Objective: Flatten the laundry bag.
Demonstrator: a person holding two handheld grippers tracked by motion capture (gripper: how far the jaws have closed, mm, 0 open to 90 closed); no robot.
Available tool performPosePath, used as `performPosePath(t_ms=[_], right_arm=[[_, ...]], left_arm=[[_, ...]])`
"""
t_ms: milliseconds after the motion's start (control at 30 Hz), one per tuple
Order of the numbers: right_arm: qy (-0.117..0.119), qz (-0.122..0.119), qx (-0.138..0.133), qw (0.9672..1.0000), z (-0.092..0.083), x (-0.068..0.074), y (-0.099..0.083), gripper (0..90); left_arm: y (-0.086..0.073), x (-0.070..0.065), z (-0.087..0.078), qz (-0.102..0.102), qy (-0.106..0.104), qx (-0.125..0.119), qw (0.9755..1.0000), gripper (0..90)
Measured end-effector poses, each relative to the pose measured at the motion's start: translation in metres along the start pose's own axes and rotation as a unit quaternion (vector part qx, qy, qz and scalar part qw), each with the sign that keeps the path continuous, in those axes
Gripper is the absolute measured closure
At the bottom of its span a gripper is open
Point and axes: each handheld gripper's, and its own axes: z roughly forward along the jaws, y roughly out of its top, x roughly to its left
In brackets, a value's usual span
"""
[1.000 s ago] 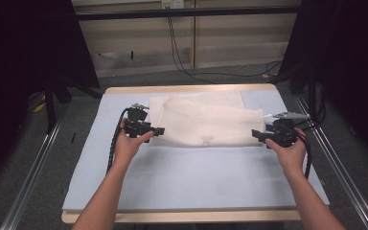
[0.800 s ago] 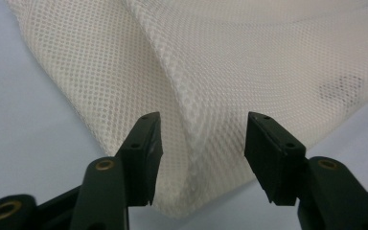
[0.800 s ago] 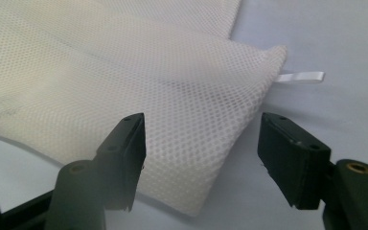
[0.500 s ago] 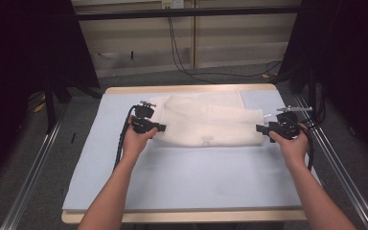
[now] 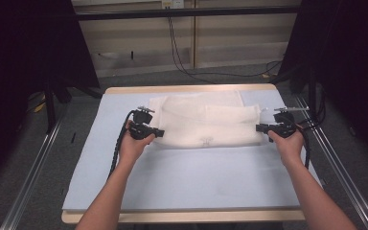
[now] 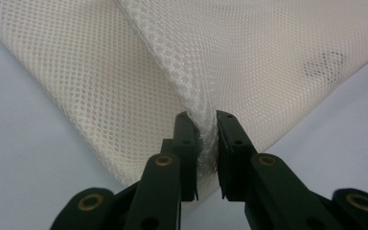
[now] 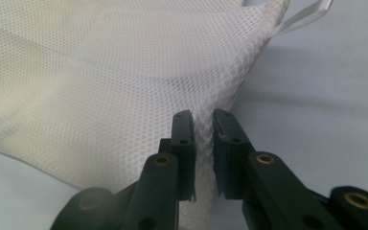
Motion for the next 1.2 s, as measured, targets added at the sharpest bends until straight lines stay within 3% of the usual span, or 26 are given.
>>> performPosePath(t_ms=[100,167,267,367,433,467,533,600,667,733,900,1067,1100,1200], right_arm=[[0.002,-0.013,-0.006,0.9999,-0.005,0.002,0.0,81.9],[0.004,-0.022,-0.008,0.9997,-0.008,0.004,-0.001,82.0],[0.01,-0.018,-0.011,0.9997,-0.012,0.004,-0.004,82.4],[0.007,-0.026,-0.012,0.9996,-0.016,0.005,-0.013,82.7],[0.012,-0.028,-0.01,0.9995,-0.019,0.007,-0.018,82.8],[0.014,-0.028,-0.009,0.9995,-0.019,0.008,-0.02,82.8],[0.015,-0.035,-0.006,0.9993,-0.021,0.01,-0.025,82.7],[0.015,-0.035,-0.004,0.9993,-0.022,0.011,-0.027,82.3],[0.016,-0.035,-0.006,0.9992,-0.023,0.011,-0.03,81.7],[0.014,-0.032,-0.006,0.9994,-0.023,0.01,-0.03,80.4],[0.013,-0.031,-0.003,0.9994,-0.02,0.01,-0.022,77.8],[0.013,-0.021,-0.004,0.9997,-0.016,0.006,-0.02,71.7],[0.013,-0.018,-0.005,0.9997,-0.015,0.005,-0.019,67.3],[0.007,-0.008,-0.008,0.9999,-0.014,0.002,-0.017,60.3]], left_arm=[[-0.007,0.001,0.002,0.0,0.001,0.012,0.9999,80.4],[-0.013,0.0,0.001,-0.006,0.001,0.002,1.0,80.6],[-0.018,0.001,-0.001,-0.006,0.0,0.007,1.0,80.7],[-0.027,-0.002,-0.003,-0.015,-0.002,-0.002,0.9999,80.7],[-0.03,-0.001,-0.005,-0.007,0.005,0.005,1.0,80.8],[-0.032,-0.002,-0.005,-0.015,0.005,-0.001,0.9999,80.8],[-0.035,-0.001,-0.006,-0.01,0.004,0.005,0.9999,80.6],[-0.037,-0.001,-0.006,-0.012,0.003,0.006,0.9999,78.8],[-0.037,0.001,-0.005,-0.024,0.003,0.005,0.9997,70.6],[-0.034,0.004,-0.005,-0.024,0.006,0.016,0.9995,62.7],[-0.013,0.012,-0.004,-0.054,0.017,0.004,0.9984,47.5],[0.0,0.019,0.002,-0.062,0.023,-0.005,0.9978,42.7],[0.005,0.022,0.006,-0.07,0.027,-0.019,0.997,42.9],[0.011,0.026,0.011,-0.064,0.038,-0.007,0.9972,42.1]])
